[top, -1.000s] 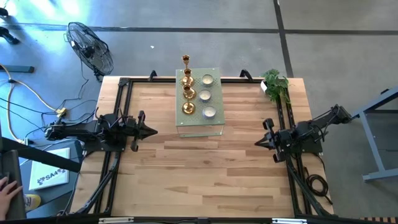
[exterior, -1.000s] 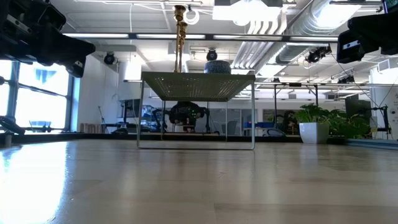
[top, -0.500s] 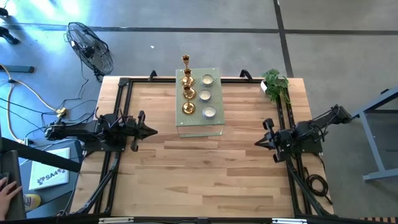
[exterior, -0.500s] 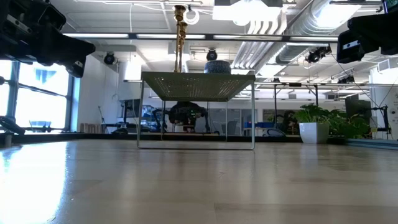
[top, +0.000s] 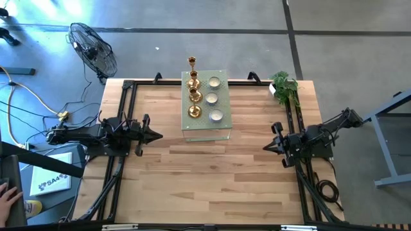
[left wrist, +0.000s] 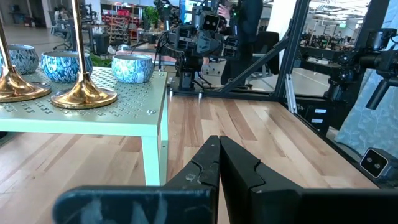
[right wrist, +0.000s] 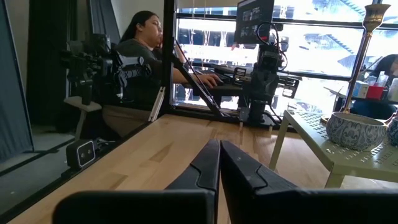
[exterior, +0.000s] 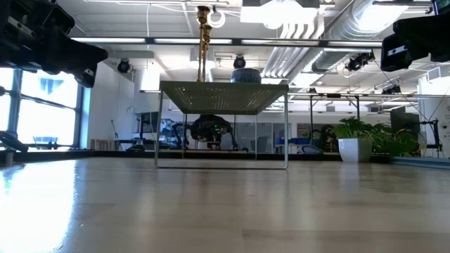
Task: Pick & Place candle stick holders
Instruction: Return to Home Position
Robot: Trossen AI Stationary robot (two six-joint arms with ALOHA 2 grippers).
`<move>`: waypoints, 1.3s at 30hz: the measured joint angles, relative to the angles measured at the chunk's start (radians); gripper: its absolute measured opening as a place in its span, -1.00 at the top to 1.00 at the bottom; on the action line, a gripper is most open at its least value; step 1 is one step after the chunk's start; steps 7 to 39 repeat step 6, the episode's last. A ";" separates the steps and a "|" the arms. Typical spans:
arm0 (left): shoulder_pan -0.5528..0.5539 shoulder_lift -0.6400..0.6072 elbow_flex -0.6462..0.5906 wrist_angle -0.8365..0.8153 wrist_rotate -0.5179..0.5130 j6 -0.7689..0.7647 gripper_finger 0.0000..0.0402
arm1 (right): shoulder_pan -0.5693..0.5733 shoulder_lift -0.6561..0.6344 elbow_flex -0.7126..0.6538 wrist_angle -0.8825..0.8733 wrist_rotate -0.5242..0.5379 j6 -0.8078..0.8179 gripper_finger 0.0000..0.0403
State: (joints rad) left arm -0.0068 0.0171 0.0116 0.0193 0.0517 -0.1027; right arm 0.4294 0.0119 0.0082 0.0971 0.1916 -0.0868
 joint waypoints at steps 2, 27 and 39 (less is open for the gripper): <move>0.000 0.000 0.000 0.000 0.000 0.000 1.00 | 0.000 0.000 0.000 0.000 0.000 0.000 0.96; 0.000 0.000 0.000 0.000 0.000 0.000 1.00 | 0.000 0.000 0.000 0.000 0.000 0.000 0.95; 0.000 0.000 0.000 0.000 0.000 0.000 1.00 | 0.000 0.000 0.000 0.000 0.000 0.000 0.95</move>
